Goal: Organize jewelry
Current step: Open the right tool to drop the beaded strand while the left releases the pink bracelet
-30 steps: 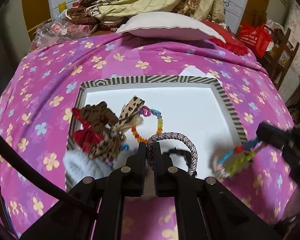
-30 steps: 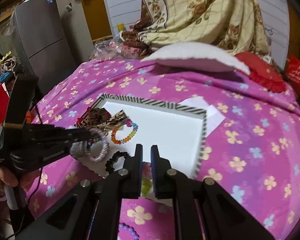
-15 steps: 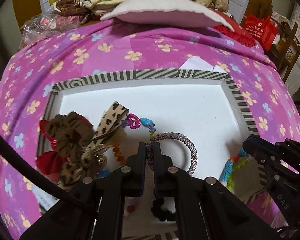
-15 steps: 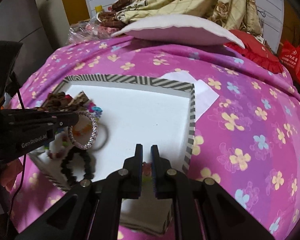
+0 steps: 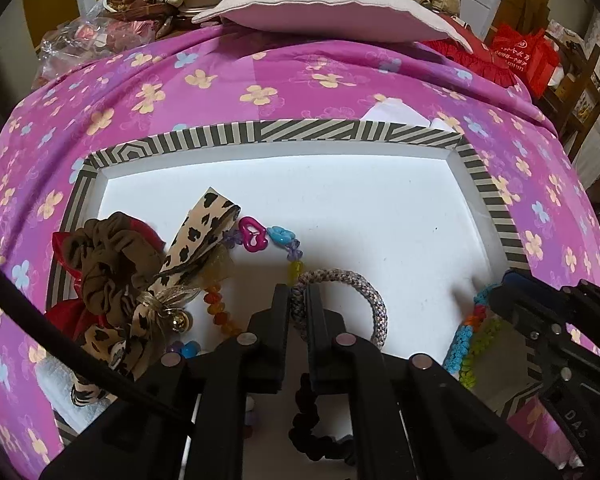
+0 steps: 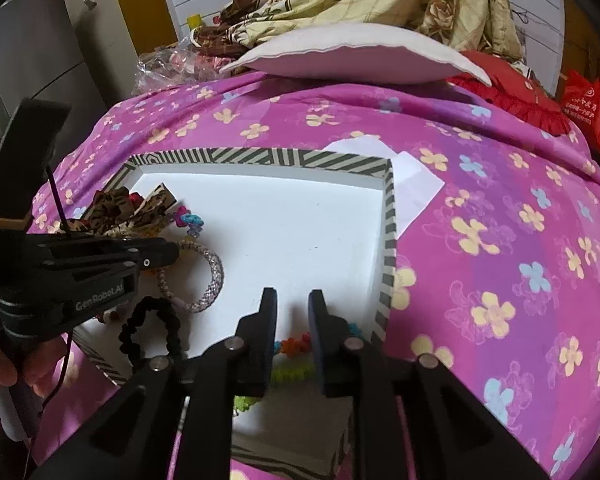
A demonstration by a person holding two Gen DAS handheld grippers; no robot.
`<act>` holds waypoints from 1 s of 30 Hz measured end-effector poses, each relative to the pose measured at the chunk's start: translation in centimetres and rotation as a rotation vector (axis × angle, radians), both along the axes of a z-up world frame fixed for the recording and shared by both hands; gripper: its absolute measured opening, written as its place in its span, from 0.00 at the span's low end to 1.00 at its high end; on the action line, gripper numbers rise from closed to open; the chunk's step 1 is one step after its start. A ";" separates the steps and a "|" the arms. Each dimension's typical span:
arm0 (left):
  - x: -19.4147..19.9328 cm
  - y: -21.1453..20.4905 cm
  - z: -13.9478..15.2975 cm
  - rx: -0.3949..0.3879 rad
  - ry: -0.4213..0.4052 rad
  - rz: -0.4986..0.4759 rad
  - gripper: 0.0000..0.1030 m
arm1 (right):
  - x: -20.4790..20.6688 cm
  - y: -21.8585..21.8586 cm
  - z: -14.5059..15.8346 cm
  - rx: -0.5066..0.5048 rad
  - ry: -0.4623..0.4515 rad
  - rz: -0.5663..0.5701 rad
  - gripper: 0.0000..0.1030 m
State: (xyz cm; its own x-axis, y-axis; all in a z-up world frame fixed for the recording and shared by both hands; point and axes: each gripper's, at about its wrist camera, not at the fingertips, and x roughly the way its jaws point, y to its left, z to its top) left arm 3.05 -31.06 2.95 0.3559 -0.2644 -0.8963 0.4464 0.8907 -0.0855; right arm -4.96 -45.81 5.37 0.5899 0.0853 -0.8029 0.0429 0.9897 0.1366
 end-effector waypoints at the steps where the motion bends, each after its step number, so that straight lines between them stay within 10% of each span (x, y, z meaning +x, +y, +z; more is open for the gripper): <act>1: 0.0 0.0 0.0 0.002 -0.001 0.000 0.00 | -0.1 -0.1 0.1 0.002 -0.002 -0.001 0.18; 30: -6.1 5.4 4.5 -0.102 0.002 0.043 0.21 | -4.9 0.6 2.6 0.029 -0.037 -0.058 0.59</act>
